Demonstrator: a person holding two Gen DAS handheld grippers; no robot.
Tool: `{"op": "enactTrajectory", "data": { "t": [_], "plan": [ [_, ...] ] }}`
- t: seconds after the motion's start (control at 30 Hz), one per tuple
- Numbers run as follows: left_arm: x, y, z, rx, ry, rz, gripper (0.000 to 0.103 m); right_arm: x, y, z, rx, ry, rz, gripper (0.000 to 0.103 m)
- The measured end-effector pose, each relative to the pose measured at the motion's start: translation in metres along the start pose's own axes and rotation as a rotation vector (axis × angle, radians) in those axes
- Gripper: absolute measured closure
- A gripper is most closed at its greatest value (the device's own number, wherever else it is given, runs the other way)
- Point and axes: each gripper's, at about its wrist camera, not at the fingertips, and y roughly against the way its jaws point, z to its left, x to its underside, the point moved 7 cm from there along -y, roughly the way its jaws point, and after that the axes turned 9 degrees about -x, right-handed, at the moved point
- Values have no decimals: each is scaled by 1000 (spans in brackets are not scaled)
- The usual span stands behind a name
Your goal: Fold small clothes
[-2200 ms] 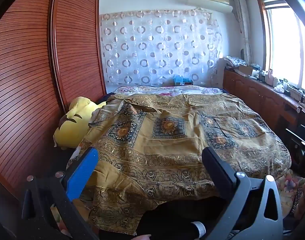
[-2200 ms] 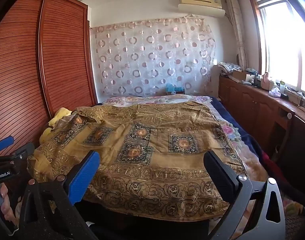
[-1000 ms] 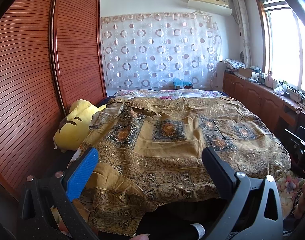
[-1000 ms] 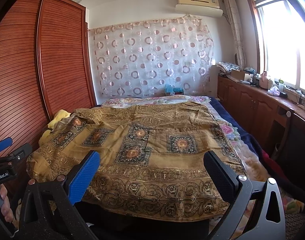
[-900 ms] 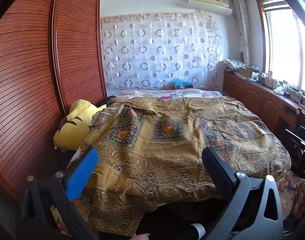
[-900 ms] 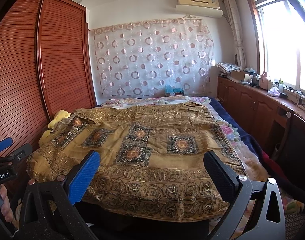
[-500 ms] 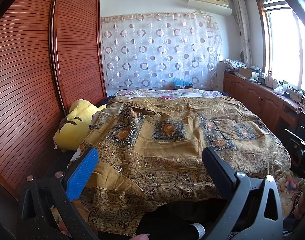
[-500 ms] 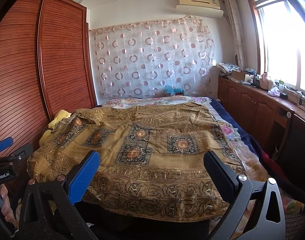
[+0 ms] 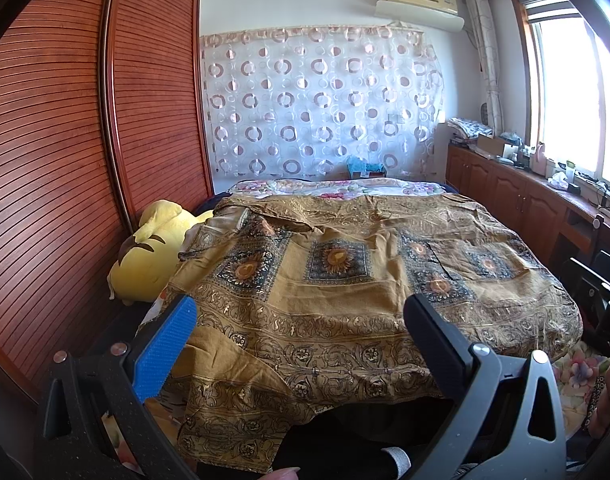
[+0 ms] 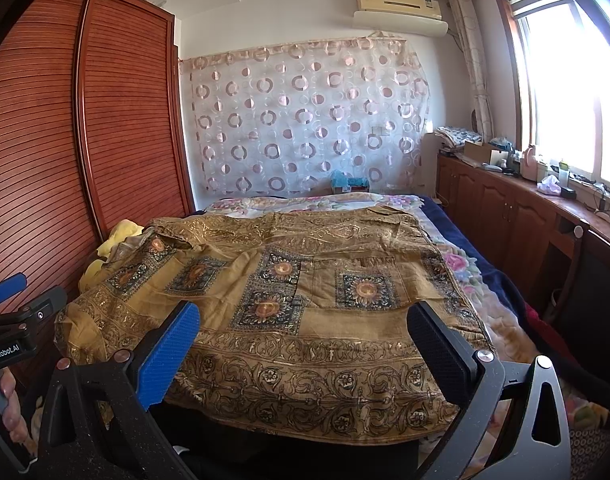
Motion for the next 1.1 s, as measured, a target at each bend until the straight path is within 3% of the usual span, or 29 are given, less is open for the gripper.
{"op": "enactTrajectory", "data": {
  "t": [0.83, 1.1],
  "plan": [
    [0, 1, 1, 5, -2, 9, 0, 2, -2, 4, -28, 2, 3, 0],
    [21, -29, 39, 53, 56, 99, 0, 8, -20, 12, -97, 71, 55, 0]
  ]
}}
